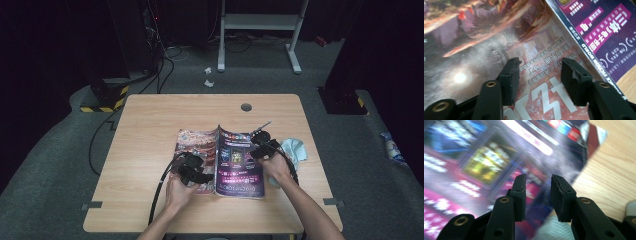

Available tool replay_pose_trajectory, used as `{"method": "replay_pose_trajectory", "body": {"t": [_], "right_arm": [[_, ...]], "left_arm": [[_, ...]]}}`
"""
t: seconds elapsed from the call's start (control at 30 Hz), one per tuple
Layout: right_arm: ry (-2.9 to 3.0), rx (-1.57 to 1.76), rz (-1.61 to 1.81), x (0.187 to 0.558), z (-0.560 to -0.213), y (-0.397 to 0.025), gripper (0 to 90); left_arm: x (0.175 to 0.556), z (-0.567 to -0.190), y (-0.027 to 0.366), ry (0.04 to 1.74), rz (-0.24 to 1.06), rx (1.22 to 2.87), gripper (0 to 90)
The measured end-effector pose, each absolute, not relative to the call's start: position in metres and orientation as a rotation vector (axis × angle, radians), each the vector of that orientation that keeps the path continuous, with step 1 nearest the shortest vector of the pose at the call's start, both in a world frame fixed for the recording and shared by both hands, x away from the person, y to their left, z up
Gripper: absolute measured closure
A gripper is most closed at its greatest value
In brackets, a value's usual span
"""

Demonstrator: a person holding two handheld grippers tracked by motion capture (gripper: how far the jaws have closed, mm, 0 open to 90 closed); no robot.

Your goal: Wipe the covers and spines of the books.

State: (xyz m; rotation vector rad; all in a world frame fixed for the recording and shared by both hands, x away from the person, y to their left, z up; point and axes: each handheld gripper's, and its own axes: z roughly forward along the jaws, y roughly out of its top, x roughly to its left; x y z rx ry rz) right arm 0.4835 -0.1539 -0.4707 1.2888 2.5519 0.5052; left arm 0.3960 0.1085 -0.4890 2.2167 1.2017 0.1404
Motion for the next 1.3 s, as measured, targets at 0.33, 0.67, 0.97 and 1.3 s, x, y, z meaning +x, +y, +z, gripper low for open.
{"method": "replay_pose_trajectory", "body": {"t": [0.33, 0.67, 0.97, 1.3], "right_arm": [[2.641, 1.173, 0.612, 0.469, -0.439, -0.107, 65.6], [2.713, 1.194, 0.612, 0.471, -0.425, -0.056, 58.2], [2.748, 1.328, 0.536, 0.483, -0.439, -0.034, 57.1], [2.746, 1.409, 0.421, 0.491, -0.454, -0.025, 58.7]], "left_arm": [[0.405, -0.478, 0.162, 1.37, 0.275, 2.119, 43.8], [0.407, -0.488, 0.229, 1.572, 0.395, 2.007, 40.8], [0.405, -0.508, 0.248, 1.621, 0.493, 1.985, 39.1], [0.399, -0.518, 0.243, 1.579, 0.623, 1.94, 34.8]]}}
